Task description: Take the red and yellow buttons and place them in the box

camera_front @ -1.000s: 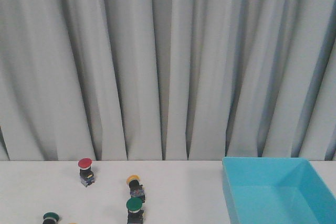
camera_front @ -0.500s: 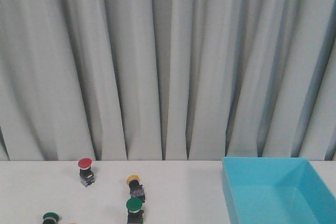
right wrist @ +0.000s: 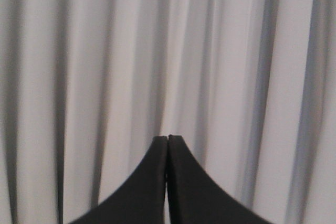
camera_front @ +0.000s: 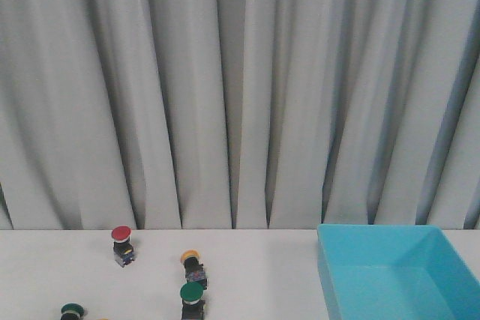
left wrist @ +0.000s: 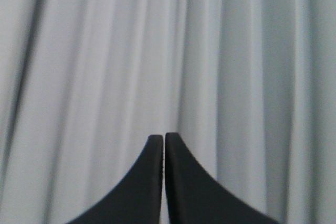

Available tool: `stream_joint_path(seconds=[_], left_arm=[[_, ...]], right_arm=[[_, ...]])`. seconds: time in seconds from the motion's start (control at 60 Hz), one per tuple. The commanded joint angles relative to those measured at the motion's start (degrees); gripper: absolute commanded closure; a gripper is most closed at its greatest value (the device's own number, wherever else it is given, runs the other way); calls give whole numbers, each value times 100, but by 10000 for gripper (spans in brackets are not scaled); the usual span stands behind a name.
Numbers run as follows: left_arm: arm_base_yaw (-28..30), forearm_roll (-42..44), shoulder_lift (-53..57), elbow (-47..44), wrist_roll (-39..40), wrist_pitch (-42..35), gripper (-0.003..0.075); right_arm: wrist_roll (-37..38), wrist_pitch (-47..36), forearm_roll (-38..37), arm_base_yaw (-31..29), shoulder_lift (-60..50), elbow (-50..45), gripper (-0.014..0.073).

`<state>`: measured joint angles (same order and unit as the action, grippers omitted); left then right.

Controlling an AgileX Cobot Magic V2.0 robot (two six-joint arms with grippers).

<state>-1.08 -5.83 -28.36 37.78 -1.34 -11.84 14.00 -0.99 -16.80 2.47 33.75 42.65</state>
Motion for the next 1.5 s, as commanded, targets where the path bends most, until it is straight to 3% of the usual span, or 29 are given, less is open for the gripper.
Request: stream_joint_path(seconds=[0.0, 0.233, 0.4, 0.5, 0.683, 0.767, 0.833, 1.117, 1.233, 1.483], left_arm=[[-235, -33, -742, 930, 17, 952, 726], [-312, -83, -1800, 1331, 30, 1490, 719], [-312, -78, -2315, 1656, 134, 2213, 623], [-307, -60, -2824, 2145, 134, 2740, 501], [-326, -35, -3881, 3315, 134, 4263, 235], [-392, -71, -4218, 3676, 134, 4873, 163], [-488, -147, -4404, 3853, -11, 5176, 143], [-1145, -1236, -5452, 4346, -1315, 5937, 144], [-1404, -1222, -6037, 4540, -1360, 6398, 144], [-1799, -1027, -7076, 4800, -1349, 6623, 144]], right_arm=[[266, 673, -130, -3, 1047, 653, 602], [569, 1330, 624, -3, 2242, 744, 601], [-263, 1171, 470, 19, 2320, 744, 549], [-768, 1351, 394, 241, 2300, 744, 421], [-894, 1611, 414, 733, 2312, 744, 60], [-894, 1636, 459, 846, 2321, 744, -61], [-894, 1792, 526, 924, 2321, 744, -108], [-898, 2339, 771, 1026, 2321, 744, -85], [-912, 2468, 771, 1026, 2321, 744, -62], [-912, 2675, 798, 1026, 2321, 744, -17]])
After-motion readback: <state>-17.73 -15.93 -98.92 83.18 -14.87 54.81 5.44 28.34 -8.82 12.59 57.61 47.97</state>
